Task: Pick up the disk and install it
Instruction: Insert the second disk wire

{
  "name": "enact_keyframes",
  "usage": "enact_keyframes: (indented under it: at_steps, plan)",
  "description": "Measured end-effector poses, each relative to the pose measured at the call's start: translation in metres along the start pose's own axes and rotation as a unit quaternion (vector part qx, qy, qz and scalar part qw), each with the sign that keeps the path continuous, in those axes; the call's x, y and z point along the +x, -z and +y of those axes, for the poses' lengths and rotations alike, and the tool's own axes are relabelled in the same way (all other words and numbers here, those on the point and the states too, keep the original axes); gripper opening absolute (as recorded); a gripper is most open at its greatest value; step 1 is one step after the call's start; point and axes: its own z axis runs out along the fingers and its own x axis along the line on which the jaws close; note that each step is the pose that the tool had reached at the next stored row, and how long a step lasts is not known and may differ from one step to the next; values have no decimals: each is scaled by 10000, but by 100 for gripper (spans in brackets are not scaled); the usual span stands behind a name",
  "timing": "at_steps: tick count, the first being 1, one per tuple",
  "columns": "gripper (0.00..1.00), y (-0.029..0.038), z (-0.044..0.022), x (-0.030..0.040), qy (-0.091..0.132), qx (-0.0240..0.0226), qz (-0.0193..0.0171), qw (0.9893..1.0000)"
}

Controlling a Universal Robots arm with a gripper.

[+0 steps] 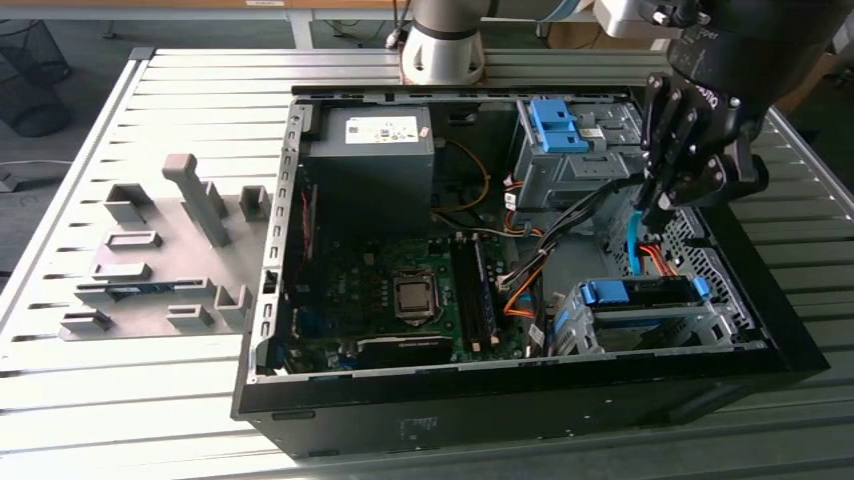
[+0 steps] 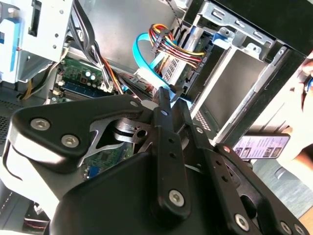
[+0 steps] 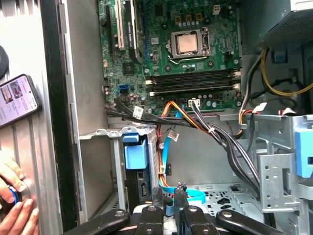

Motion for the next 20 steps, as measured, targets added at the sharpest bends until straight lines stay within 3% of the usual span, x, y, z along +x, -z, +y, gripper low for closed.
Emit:
enact_keyframes:
  at_steps: [12, 14, 17, 20]
  plan:
    - [24, -109, 4, -13, 6, 43, 320, 9995]
    - [22, -131, 5, -15, 4, 53, 347, 9994]
    - [16, -148, 4, -16, 3, 59, 354, 9994]
    - [16, -159, 1, -1, 2, 55, 316, 9995]
